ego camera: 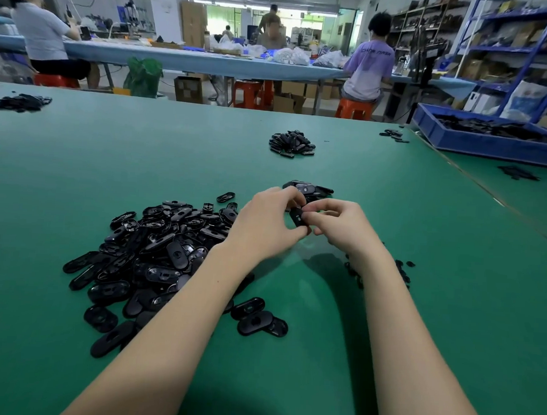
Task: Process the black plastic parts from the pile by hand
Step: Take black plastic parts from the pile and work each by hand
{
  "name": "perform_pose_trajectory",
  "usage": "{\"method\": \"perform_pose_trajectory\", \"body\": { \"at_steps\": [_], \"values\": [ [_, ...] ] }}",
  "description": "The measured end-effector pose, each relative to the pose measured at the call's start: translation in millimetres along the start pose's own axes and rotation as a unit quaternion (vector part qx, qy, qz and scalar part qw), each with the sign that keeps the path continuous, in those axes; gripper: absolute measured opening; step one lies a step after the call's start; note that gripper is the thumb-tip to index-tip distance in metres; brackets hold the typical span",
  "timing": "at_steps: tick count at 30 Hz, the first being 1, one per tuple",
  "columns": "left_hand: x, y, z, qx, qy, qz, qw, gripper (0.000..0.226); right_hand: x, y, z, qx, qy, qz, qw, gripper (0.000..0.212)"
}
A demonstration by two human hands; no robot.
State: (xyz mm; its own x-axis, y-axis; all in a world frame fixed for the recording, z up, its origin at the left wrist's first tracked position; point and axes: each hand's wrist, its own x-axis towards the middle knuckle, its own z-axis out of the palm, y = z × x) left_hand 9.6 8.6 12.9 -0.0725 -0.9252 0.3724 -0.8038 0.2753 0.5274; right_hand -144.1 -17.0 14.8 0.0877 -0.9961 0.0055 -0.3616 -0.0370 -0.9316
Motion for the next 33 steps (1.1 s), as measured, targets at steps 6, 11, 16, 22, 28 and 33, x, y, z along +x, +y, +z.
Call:
{"method": "perform_pose_trajectory", "body": {
  "at_steps": [6, 11, 16, 22, 28, 33],
  "values": [
    [1, -1, 2, -0.064, -0.036, 0.018, 0.997, 0.034, -3, -2, -26, -0.014, -0.013, 0.016, 1.000, 0.018],
    [1, 1, 4, -0.048, -0.016, 0.001, 0.999, 0.019, -2, 2, -32, -0.034, 0.007, 0.010, 0.999, 0.007],
    [0, 0, 5, -0.041, -0.011, -0.018, 0.999, 0.020, 1, 14, -42, -0.212, 0.131, 0.057, 0.967, 0.012],
    [0, -2, 7, -0.040, -0.021, -0.026, 0.999, 0.019, 1, 24, -43, -0.287, 0.149, 0.124, 0.938, 0.018],
    [-1, -3, 7, -0.036, -0.025, -0.028, 0.999, 0.019, 0, 25, -35, -0.308, 0.166, 0.134, 0.927, 0.015],
    [-1, -2, 7, -0.035, -0.027, -0.026, 0.999, 0.019, 1, 25, -33, -0.311, 0.161, 0.133, 0.927, 0.017]
  ]
}}
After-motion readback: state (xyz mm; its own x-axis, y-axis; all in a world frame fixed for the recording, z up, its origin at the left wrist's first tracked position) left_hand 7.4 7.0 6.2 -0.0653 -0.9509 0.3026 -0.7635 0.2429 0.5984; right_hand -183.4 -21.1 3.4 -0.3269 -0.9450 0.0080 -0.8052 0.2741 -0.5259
